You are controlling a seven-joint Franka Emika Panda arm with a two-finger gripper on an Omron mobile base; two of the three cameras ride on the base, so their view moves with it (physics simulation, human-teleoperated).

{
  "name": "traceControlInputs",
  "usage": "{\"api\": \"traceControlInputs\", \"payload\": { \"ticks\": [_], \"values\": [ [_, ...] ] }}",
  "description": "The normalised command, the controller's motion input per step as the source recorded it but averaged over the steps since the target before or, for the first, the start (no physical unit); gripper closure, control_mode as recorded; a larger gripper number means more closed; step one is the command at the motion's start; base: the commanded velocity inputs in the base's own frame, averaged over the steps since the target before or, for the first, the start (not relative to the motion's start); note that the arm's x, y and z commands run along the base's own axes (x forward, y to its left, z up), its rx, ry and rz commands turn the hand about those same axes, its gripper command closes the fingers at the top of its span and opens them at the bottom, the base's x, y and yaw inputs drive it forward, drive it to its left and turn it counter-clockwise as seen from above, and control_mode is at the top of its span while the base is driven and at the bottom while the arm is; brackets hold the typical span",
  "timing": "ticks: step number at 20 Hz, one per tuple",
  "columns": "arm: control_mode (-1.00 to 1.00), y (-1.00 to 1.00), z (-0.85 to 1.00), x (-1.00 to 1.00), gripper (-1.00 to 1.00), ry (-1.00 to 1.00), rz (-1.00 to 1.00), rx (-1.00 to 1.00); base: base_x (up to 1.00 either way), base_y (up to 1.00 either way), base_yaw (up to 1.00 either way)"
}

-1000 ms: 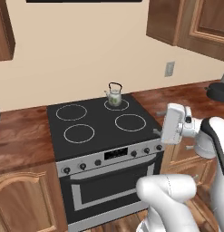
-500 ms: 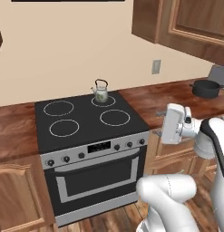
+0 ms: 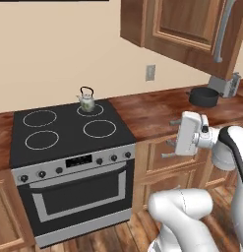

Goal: Pick the kettle from the cabinet and place it on a stove burner. Then pick the pot from the counter and place it on another stove burner. Finally, turn both burners on.

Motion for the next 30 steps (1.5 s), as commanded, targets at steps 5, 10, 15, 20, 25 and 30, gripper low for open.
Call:
{"api": "traceControlInputs", "payload": {
  "ticks": [5, 10, 15, 20, 25, 30],
  "values": [
    [1.00, 0.00, 0.00, 0.00, -1.00, 0.00, 0.00, 0.00, -0.19, -0.72, 0.00],
    [1.00, 0.00, 0.00, 0.00, -1.00, 0.00, 0.00, 0.00, -0.19, -0.74, 0.00],
    [1.00, 0.00, 0.00, 0.00, -1.00, 0.00, 0.00, 0.00, -0.16, -0.76, 0.00],
    [1.00, 0.00, 0.00, 0.00, -1.00, 0.00, 0.00, 0.00, -0.04, -0.73, 0.00],
    [1.00, 0.00, 0.00, 0.00, -1.00, 0.00, 0.00, 0.00, 0.06, -0.70, 0.00],
    [1.00, 0.00, 0.00, 0.00, -1.00, 0.00, 0.00, 0.00, 0.24, -0.62, 0.00]
  ]
}}
